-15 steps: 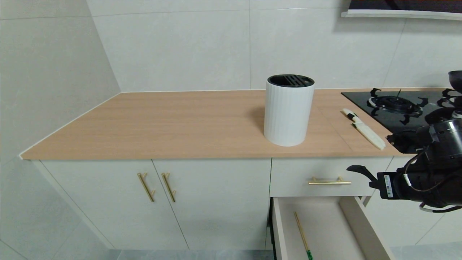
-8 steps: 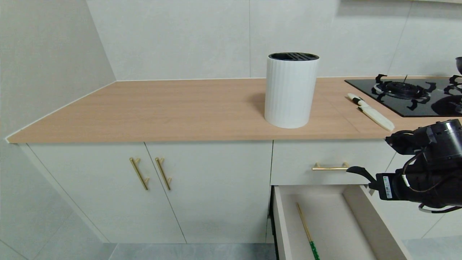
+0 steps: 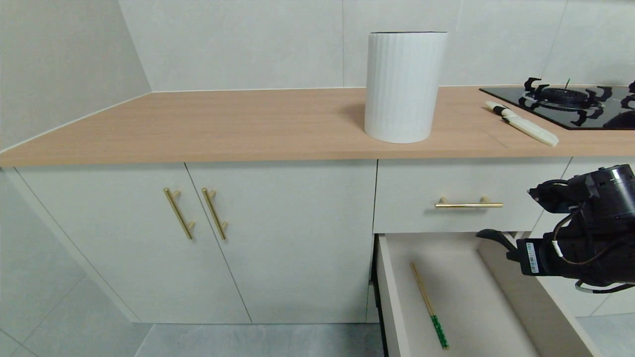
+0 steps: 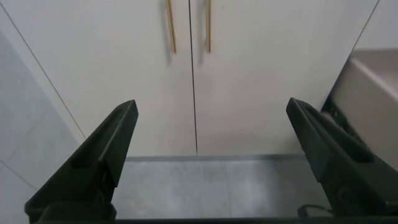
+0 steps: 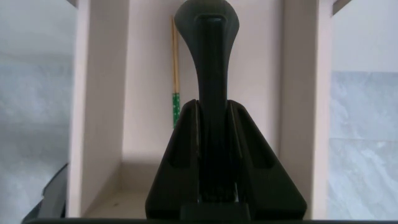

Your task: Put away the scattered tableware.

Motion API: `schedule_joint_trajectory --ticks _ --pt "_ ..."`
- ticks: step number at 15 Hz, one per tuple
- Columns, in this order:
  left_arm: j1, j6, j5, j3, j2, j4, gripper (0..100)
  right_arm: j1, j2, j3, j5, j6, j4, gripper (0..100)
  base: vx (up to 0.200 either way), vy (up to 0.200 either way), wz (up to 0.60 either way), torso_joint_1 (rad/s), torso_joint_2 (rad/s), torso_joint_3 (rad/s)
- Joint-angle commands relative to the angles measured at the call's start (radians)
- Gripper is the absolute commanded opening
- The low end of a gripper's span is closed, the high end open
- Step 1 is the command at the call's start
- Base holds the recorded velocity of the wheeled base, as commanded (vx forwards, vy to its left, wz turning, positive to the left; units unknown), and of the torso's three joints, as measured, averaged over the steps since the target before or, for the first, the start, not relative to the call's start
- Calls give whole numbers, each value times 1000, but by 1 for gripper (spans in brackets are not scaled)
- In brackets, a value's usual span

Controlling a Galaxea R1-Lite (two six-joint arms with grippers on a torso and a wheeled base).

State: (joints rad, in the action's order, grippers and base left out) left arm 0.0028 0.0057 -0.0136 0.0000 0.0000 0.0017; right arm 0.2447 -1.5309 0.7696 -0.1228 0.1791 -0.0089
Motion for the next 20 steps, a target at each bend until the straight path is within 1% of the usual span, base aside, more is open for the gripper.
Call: schedule_joint_trajectory --ticks 1,4,11,15,20 --pt "0 0 0 0 2 0 100 -1 -2 -1 0 0 0 0 0 0 0 -115 452 330" --pt "0 2 0 0 2 0 100 -1 -3 -1 0 0 0 0 0 0 0 -64 362 271" --pt "0 0 0 0 2 0 100 -1 -11 2 2 2 -2 0 0 0 0 -8 29 17" --pt "0 0 0 0 2 0 100 -1 -74 8 2 5 -59 0 0 0 0 0 0 0" --pt "0 0 0 0 2 0 100 -7 -298 -12 0 17 -181 0 0 0 0 0 0 0"
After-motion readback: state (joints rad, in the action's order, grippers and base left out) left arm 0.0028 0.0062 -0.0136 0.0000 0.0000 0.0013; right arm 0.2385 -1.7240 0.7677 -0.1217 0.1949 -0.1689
